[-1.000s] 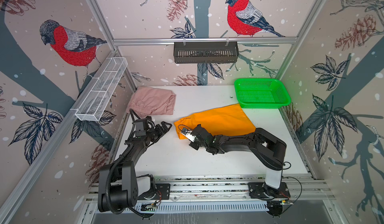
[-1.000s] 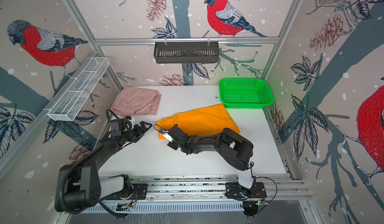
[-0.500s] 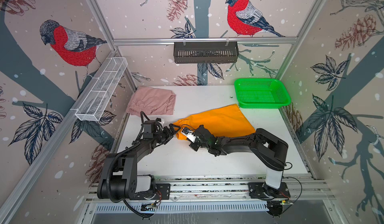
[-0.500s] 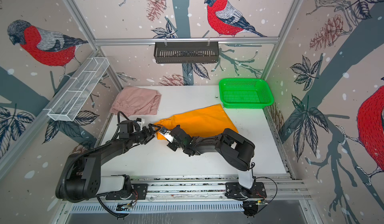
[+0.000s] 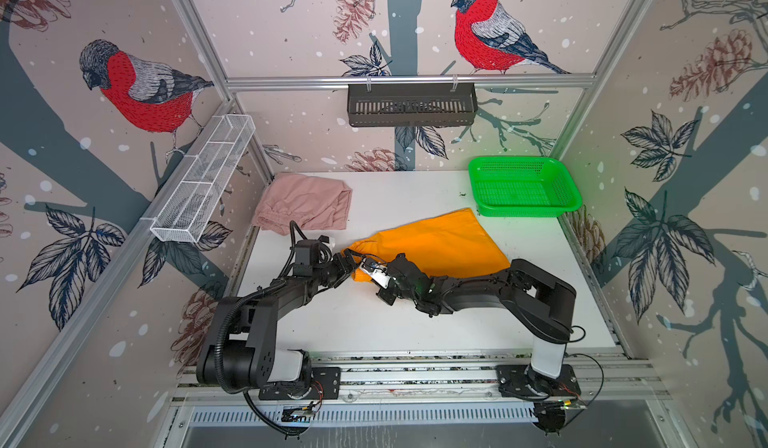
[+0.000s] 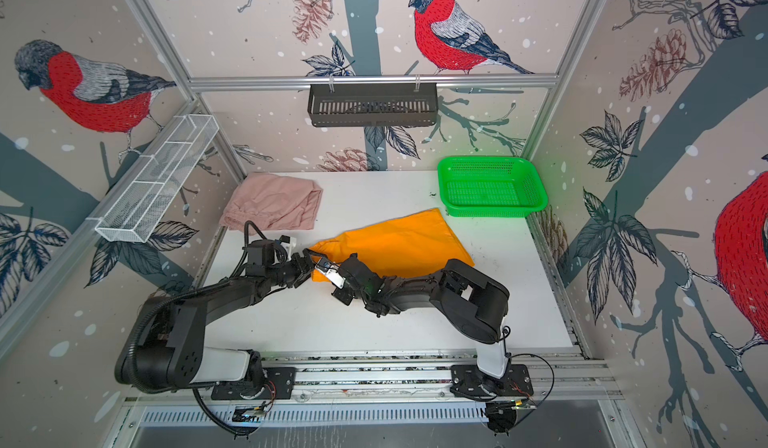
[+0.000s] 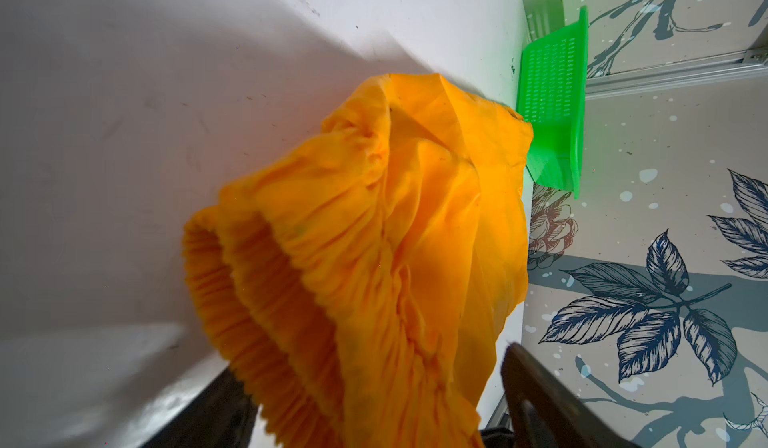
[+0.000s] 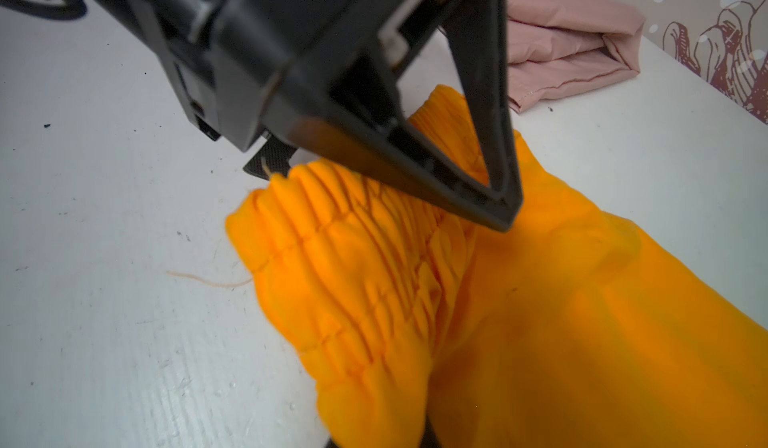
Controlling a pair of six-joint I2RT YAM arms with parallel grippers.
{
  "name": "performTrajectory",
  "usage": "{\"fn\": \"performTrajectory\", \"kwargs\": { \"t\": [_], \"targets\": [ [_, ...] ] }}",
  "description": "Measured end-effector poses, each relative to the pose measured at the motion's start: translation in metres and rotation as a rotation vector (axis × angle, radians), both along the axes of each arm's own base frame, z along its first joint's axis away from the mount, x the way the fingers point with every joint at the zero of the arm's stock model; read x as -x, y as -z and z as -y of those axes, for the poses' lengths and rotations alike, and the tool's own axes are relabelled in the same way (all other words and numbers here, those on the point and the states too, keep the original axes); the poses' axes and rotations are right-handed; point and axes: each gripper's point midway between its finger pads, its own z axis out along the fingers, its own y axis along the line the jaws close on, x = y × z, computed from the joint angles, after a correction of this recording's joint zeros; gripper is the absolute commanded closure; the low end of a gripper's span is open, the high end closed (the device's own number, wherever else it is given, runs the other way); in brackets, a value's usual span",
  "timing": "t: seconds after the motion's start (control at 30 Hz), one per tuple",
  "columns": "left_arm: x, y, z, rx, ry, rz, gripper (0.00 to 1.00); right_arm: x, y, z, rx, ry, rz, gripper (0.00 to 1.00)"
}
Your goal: Fold and stack the shorts
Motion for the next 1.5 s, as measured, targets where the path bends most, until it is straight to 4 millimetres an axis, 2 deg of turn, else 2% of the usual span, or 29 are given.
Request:
{"fn": "performTrajectory", "kwargs": {
  "t": [0.07, 0.13, 0.17, 0.23, 0.3, 0.33, 0.4, 0.47, 0.53, 0.6, 0.63, 0.77, 0.83, 0.9, 1.03, 1.1, 1.17, 1.27, 1.37, 1.5],
  "targets": [
    [-0.001, 0.001, 0.002, 0.0, 0.006, 0.0, 0.48, 0.002, 0.002, -0.002, 0.009, 0.0, 0.011, 0.92],
    [-0.002, 0.002, 0.003, -0.001, 0.006, -0.001, 0.69, 0.006, 0.004, -0.004, 0.017, -0.008, 0.017, 0.82],
    [-0.004, 0.001, 0.003, -0.002, 0.005, 0.0, 0.82, 0.006, 0.005, -0.005, 0.023, -0.011, 0.025, 0.74],
    [-0.008, -0.002, 0.004, -0.005, 0.009, 0.003, 1.0, 0.007, 0.005, -0.006, 0.028, -0.014, 0.034, 0.51],
    [-0.013, -0.009, 0.004, -0.017, 0.02, 0.01, 1.0, 0.008, 0.002, -0.005, 0.028, -0.014, 0.034, 0.3],
    [-0.016, -0.014, 0.004, -0.024, 0.026, 0.017, 1.0, 0.009, 0.0, -0.003, 0.034, -0.014, 0.031, 0.26],
    [-0.023, -0.029, 0.004, -0.048, 0.039, 0.033, 1.0, 0.012, -0.016, 0.011, 0.022, -0.005, 0.028, 0.21],
    [-0.028, -0.047, 0.003, -0.079, 0.056, 0.056, 1.0, 0.012, -0.038, 0.03, -0.016, 0.014, 0.013, 0.22],
    [-0.032, -0.065, 0.001, -0.115, 0.071, 0.08, 1.0, 0.0, -0.059, 0.055, -0.055, 0.073, 0.003, 0.27],
    [-0.034, -0.08, -0.001, -0.152, 0.091, 0.083, 1.0, -0.015, -0.075, 0.078, -0.081, 0.135, -0.012, 0.45],
    [-0.035, -0.084, -0.002, -0.166, 0.097, 0.079, 1.0, -0.018, -0.078, 0.086, -0.082, 0.156, -0.015, 0.5],
    [-0.036, -0.095, -0.008, -0.221, 0.135, 0.04, 1.0, -0.028, -0.069, 0.109, -0.039, 0.231, -0.029, 0.81],
    [-0.038, -0.102, -0.013, -0.241, 0.145, 0.023, 1.0, -0.037, -0.058, 0.117, -0.005, 0.275, -0.035, 0.89],
    [-0.045, -0.112, -0.02, -0.275, 0.148, 0.023, 1.0, -0.04, -0.038, 0.121, 0.044, 0.3, -0.049, 0.94],
    [-0.062, -0.129, -0.037, -0.333, 0.139, 0.036, 1.0, -0.029, 0.011, 0.109, 0.149, 0.263, -0.103, 0.97],
    [-0.069, -0.133, -0.043, -0.362, 0.135, 0.033, 1.0, -0.017, 0.032, 0.094, 0.189, 0.218, -0.126, 0.97],
    [-0.073, -0.138, -0.047, -0.379, 0.14, 0.036, 1.0, -0.004, 0.044, 0.074, 0.196, 0.157, -0.145, 0.97],
    [-0.077, -0.143, -0.05, -0.405, 0.144, 0.04, 1.0, 0.009, 0.052, 0.046, 0.18, 0.085, -0.166, 0.97],
    [-0.078, -0.141, -0.055, -0.432, 0.138, 0.025, 1.0, 0.008, 0.052, 0.022, 0.141, 0.056, -0.186, 0.9],
    [-0.078, -0.131, -0.063, -0.485, 0.137, -0.01, 1.0, 0.006, 0.046, 0.004, 0.101, 0.04, -0.218, 0.86]
  ]
}}
